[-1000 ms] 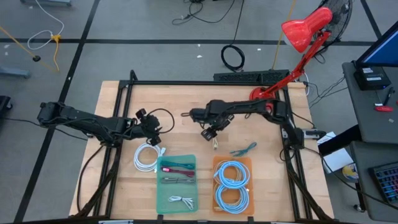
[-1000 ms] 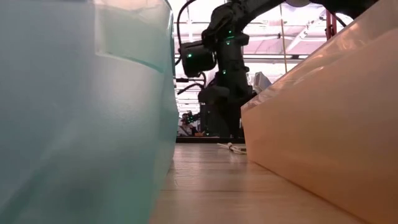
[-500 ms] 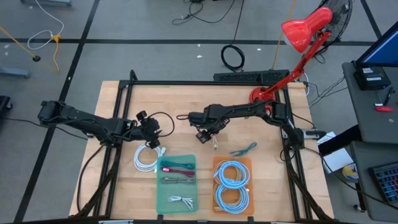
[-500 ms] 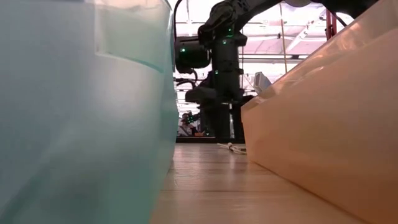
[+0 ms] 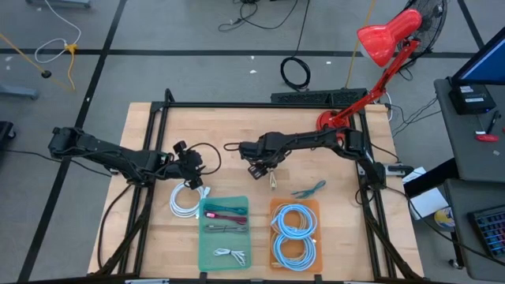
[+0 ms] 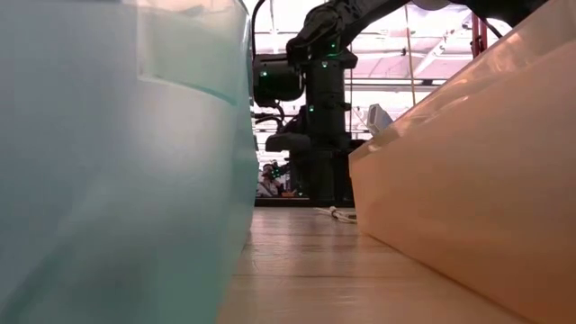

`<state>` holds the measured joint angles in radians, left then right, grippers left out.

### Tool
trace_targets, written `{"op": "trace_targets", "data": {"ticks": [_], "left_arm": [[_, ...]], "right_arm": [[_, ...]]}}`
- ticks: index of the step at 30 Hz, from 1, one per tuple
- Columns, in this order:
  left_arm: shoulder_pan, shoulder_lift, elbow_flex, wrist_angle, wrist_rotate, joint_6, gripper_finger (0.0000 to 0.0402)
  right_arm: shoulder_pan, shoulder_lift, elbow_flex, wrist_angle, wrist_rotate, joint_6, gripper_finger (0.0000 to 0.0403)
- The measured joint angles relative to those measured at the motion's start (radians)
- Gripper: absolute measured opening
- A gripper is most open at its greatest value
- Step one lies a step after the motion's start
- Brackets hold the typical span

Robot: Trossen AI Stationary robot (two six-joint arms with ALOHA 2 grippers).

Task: Pick & Place USB Port
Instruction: Put the gray charger cable into the green bin

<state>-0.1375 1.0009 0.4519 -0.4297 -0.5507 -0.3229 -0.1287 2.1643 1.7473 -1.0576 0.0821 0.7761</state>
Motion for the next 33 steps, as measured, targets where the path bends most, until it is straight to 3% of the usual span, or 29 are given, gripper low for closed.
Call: {"op": "trace_targets", "data": {"ticks": [14,18,26,33], "left_arm": [[0.000,0.000,0.000,0.001,0.000,0.003,0.0214],[0.000,0.000,0.000,0.006,0.000,0.006,0.0214],[0.000,0.000,0.000,0.008,0.000,0.006,0.0214],[0.000,0.000,0.000,0.007,0.000,0.001,0.0214]], "right_arm": [[0.000,-0.008,-0.127,0.116,-0.074,0.056,0.0199],[0.004,-0.006,-0.128,0.120,-0.079,0.047,0.0158],[0.025,-0.004,-0.129,0.175,-0.085,-0.028,0.0018],[0.060,0.011,-0.021,0.109,-0.037,-0.241,0.0015]]}}
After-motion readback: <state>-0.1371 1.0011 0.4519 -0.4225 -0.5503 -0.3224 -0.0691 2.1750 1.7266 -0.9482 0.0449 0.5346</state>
